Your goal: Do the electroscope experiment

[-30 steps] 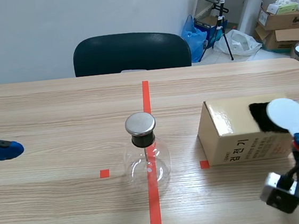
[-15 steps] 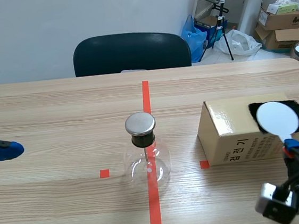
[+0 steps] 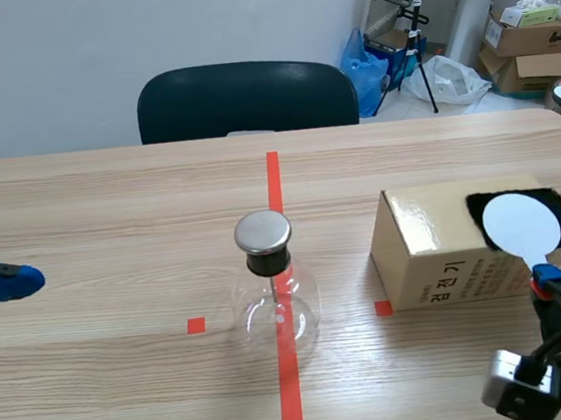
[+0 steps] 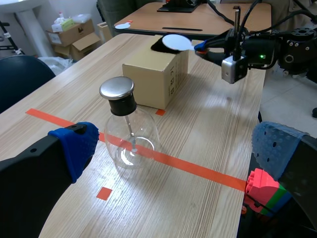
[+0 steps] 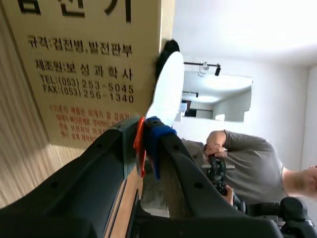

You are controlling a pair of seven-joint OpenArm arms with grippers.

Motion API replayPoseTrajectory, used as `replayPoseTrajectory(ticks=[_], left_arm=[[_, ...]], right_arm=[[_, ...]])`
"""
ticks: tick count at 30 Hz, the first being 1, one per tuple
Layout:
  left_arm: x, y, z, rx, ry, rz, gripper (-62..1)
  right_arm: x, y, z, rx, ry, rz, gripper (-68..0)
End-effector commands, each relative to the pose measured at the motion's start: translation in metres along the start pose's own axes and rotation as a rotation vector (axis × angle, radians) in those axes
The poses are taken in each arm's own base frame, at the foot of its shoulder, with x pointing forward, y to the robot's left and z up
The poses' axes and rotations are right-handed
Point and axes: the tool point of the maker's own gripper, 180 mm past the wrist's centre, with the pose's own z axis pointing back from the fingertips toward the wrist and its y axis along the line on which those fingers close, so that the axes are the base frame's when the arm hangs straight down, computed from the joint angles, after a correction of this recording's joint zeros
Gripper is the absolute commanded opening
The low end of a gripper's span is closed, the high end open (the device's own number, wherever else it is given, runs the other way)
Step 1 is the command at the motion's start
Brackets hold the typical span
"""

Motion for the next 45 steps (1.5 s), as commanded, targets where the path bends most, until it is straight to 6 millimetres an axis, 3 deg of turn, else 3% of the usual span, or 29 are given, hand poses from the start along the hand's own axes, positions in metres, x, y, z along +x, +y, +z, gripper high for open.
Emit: replayPoseTrajectory(ticks=[1, 3, 6, 7, 10, 11, 14, 15, 18, 19, 22, 23, 26, 27, 30, 31, 34, 35, 38, 39, 42, 43, 45], left_arm=[[0.006, 0.001, -0.001, 0.006, -0.030, 0.007, 1.4], [0.006, 0.001, -0.001, 0.006, -0.030, 0.007, 1.4], [0.006, 0.001, -0.001, 0.006, -0.030, 0.007, 1.4], [0.006, 0.001, -0.001, 0.006, -0.030, 0.007, 1.4], [0.006, 0.001, -0.001, 0.006, -0.030, 0.007, 1.4], [0.006, 0.001, -0.001, 0.006, -0.030, 0.007, 1.4], [0.006, 0.001, -0.001, 0.006, -0.030, 0.007, 1.4], [0.006, 0.001, -0.001, 0.006, -0.030, 0.007, 1.4], [0.006, 0.001, -0.001, 0.006, -0.031, 0.007, 1.4], [0.006, 0.001, -0.001, 0.006, -0.031, 0.007, 1.4], [0.006, 0.001, -0.001, 0.006, -0.031, 0.007, 1.4], [0.006, 0.001, -0.001, 0.006, -0.031, 0.007, 1.4], [0.006, 0.001, -0.001, 0.006, -0.031, 0.007, 1.4], [0.006, 0.001, -0.001, 0.006, -0.031, 0.007, 1.4], [0.006, 0.001, -0.001, 0.006, -0.031, 0.007, 1.4], [0.006, 0.001, -0.001, 0.006, -0.031, 0.007, 1.4], [0.006, 0.001, -0.001, 0.006, -0.031, 0.007, 1.4], [0.006, 0.001, -0.001, 0.006, -0.031, 0.007, 1.4], [0.006, 0.001, -0.001, 0.006, -0.031, 0.007, 1.4], [0.006, 0.001, -0.001, 0.006, -0.031, 0.007, 1.4], [0.006, 0.001, -0.001, 0.006, -0.031, 0.007, 1.4], [0.006, 0.001, -0.001, 0.006, -0.031, 0.007, 1.4], [0.006, 0.001, -0.001, 0.006, -0.031, 0.007, 1.4]], right_arm=[[-0.028, -0.012, 0.002, -0.057, 0.150, 0.006, -66.5], [-0.034, -0.010, 0.004, -0.043, 0.184, 0.007, -66.5], [-0.001, -0.007, -0.001, -0.026, 0.000, 0.009, -66.5], [-0.004, -0.011, -0.001, -0.047, 0.020, 0.015, -66.5], [-0.042, -0.015, 0.005, -0.065, 0.236, -0.002, -66.5], [-0.041, -0.010, 0.004, -0.038, 0.224, -0.003, -66.5], [0.001, -0.008, -0.002, -0.020, -0.019, 0.014, -66.5], [0.002, -0.012, -0.002, -0.041, -0.018, 0.016, -66.5], [-0.039, -0.017, 0.003, -0.064, 0.210, 0.000, -66.5], [-0.042, -0.014, 0.003, -0.050, 0.222, -0.002, -66.5], [0.004, -0.007, -0.002, -0.008, -0.034, 0.003, -66.5], [0.007, -0.010, -0.002, -0.022, -0.052, 0.009, -66.5], [-0.032, -0.012, 0.003, -0.041, 0.172, 0.005, -66.5], [-0.036, -0.009, 0.004, -0.022, 0.195, 0.000, -66.5], [0.002, -0.004, 0.000, 0.004, -0.016, 0.000, -66.5], [0.005, -0.008, -0.001, -0.013, -0.033, 0.005, -66.5], [-0.028, -0.011, 0.002, -0.030, 0.153, -0.004, -66.5], [-0.026, -0.006, 0.002, -0.001, 0.144, -0.012, -66.5], [0.007, 0.001, 0.000, 0.038, -0.041, -0.022, -66.5], [0.005, -0.003, 0.000, 0.023, -0.028, -0.019, -66.5], [-0.027, -0.002, 0.004, 0.021, 0.161, -0.022, -66.5], [-0.024, -0.002, 0.004, 0.023, 0.145, -0.017, -66.5], [0.005, -0.004, 0.000, 0.018, -0.019, -0.010, -66.5]])
